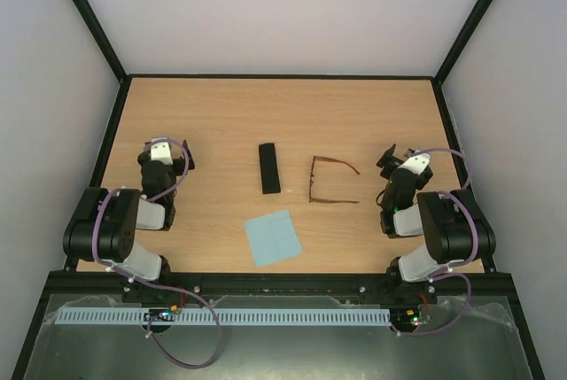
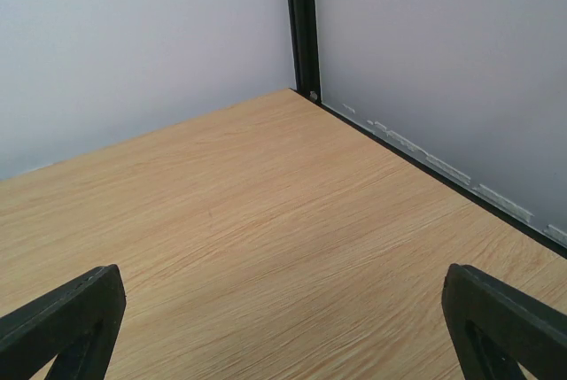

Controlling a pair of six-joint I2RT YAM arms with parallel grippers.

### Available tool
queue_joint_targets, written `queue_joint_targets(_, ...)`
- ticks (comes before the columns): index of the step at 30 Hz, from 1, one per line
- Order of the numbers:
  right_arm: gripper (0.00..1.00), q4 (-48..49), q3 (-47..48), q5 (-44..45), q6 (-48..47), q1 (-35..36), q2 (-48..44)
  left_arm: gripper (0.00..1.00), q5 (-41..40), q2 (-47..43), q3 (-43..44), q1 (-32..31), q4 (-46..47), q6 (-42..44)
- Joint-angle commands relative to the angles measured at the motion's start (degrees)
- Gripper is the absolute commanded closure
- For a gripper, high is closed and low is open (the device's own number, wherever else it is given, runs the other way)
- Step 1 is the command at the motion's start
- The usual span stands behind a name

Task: Organize the sunglasses
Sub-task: Pick up the sunglasses case from the center of the board.

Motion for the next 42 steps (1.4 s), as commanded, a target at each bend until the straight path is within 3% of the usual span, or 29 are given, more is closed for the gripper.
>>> queue_joint_targets(1,0.01,2.64,0.64,0.82,-0.28,-0.21,-0.01,0.01,0.42,0.02,-0.61,0.27,2.82,0.18)
queue_joint_targets(22,0.01,2.67,0.54,0.83,-0.26,-0.16,-0.01,0.01,0.41,-0.11,-0.66,0.32,2.93,0.12)
queue_joint_targets(26,0.01,3.43,0.10,-1.41,-1.84,0.13,-1.86,0.01,-1.17,-4.42,-2.99,-0.82,3.77,0.85)
queue_joint_targets(29,0.01,-21.68,6.77,2.46,1.45,1.72,-14.25,0.00,-1.85,-12.04,0.39,-2.67,-8.43,2.16)
queue_joint_targets(31,0.01,-33.27,11.79,0.21,4.06,1.99,-18.76,0.00,-2.04,-17.59,3.95,-3.98,-18.02,1.26)
queue_joint_targets(36,0.01,-49.41,20.03,-6.41,9.90,2.51,-29.87,0.00,-1.19,-29.18,14.15,-5.73,-37.85,-4.07)
queue_joint_targets(39,0.01,-59.91,27.36,-10.66,14.29,2.41,-35.58,0.00,-0.26,-33.23,22.70,-6.18,-50.62,-14.24)
queue_joint_targets(42,0.01,-71.15,36.38,-17.36,16.90,2.42,-37.71,0.01,6.07,-34.31,29.51,-6.31,-57.20,-22.21)
